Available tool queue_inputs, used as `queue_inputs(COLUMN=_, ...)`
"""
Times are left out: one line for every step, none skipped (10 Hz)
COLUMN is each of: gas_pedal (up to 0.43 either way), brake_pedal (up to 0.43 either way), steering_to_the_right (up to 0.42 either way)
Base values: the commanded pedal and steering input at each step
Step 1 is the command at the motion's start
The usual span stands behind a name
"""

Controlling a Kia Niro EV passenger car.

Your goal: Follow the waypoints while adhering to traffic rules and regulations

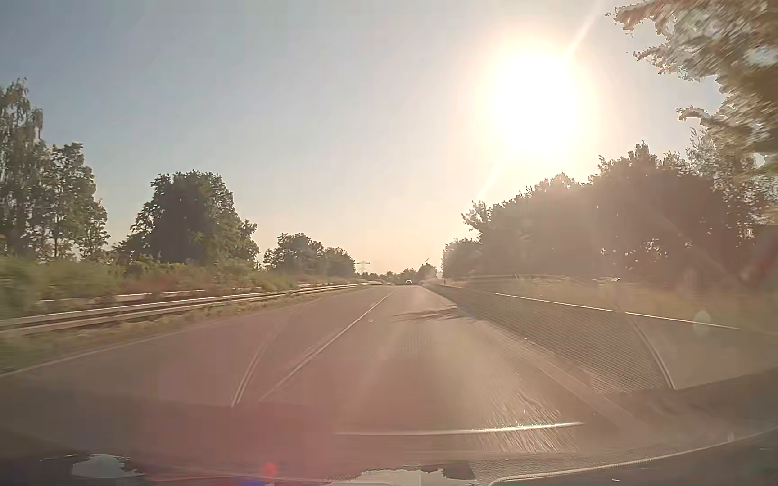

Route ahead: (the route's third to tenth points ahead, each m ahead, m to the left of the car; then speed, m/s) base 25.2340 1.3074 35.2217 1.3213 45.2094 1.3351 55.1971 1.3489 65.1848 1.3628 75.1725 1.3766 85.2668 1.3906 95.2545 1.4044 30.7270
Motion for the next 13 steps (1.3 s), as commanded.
queue_inputs(gas_pedal=0.280, brake_pedal=0.000, steering_to_the_right=0.002)
queue_inputs(gas_pedal=0.280, brake_pedal=0.000, steering_to_the_right=0.002)
queue_inputs(gas_pedal=0.280, brake_pedal=0.000, steering_to_the_right=0.002)
queue_inputs(gas_pedal=0.280, brake_pedal=0.000, steering_to_the_right=0.002)
queue_inputs(gas_pedal=0.280, brake_pedal=0.000, steering_to_the_right=0.002)
queue_inputs(gas_pedal=0.280, brake_pedal=0.000, steering_to_the_right=0.001)
queue_inputs(gas_pedal=0.280, brake_pedal=0.000, steering_to_the_right=0.001)
queue_inputs(gas_pedal=0.280, brake_pedal=0.000, steering_to_the_right=0.001)
queue_inputs(gas_pedal=0.280, brake_pedal=0.000, steering_to_the_right=0.000)
queue_inputs(gas_pedal=0.280, brake_pedal=0.000, steering_to_the_right=0.000)
queue_inputs(gas_pedal=0.280, brake_pedal=0.000, steering_to_the_right=0.000)
queue_inputs(gas_pedal=0.280, brake_pedal=0.000, steering_to_the_right=0.000)
queue_inputs(gas_pedal=0.268, brake_pedal=0.000, steering_to_the_right=0.000)
